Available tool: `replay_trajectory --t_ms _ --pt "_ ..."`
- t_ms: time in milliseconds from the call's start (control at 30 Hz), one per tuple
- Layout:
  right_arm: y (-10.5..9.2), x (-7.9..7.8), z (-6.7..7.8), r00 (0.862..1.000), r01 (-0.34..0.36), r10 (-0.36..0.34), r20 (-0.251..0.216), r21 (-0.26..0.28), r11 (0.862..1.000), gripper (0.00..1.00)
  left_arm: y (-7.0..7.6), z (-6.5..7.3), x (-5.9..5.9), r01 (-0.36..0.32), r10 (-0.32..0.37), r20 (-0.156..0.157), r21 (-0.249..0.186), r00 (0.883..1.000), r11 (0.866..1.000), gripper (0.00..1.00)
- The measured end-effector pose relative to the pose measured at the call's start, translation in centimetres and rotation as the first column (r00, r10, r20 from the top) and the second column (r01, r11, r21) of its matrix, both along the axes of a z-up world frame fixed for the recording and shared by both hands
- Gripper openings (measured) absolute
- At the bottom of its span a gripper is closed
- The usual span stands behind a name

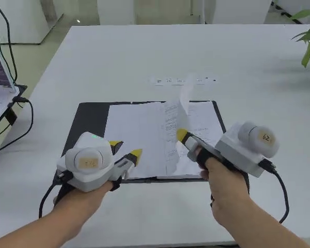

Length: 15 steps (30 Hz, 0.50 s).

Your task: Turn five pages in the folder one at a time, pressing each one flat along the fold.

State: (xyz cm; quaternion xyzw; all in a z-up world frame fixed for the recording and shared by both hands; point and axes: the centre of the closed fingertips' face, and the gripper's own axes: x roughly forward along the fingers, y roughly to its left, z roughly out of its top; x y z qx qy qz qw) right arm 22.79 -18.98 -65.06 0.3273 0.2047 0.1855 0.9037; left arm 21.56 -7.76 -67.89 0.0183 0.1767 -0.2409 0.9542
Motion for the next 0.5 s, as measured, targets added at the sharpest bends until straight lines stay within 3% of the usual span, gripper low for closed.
replay_trajectory --t_ms 267,500 --pt "4.8 0.1 0.1 0.996 -0.092 0.092 0.017 -0.044 0.995 0.0 3.8 1.9 -0.5 -0.055 0.056 0.038 -0.022 0.998 0.998 0.29" --pt "8.6 -0.1 -1.7 0.985 -0.174 0.174 -0.01 -0.127 0.977 0.0 6.7 2.4 -1.0 -0.093 0.094 0.049 -0.02 0.994 0.995 0.28"
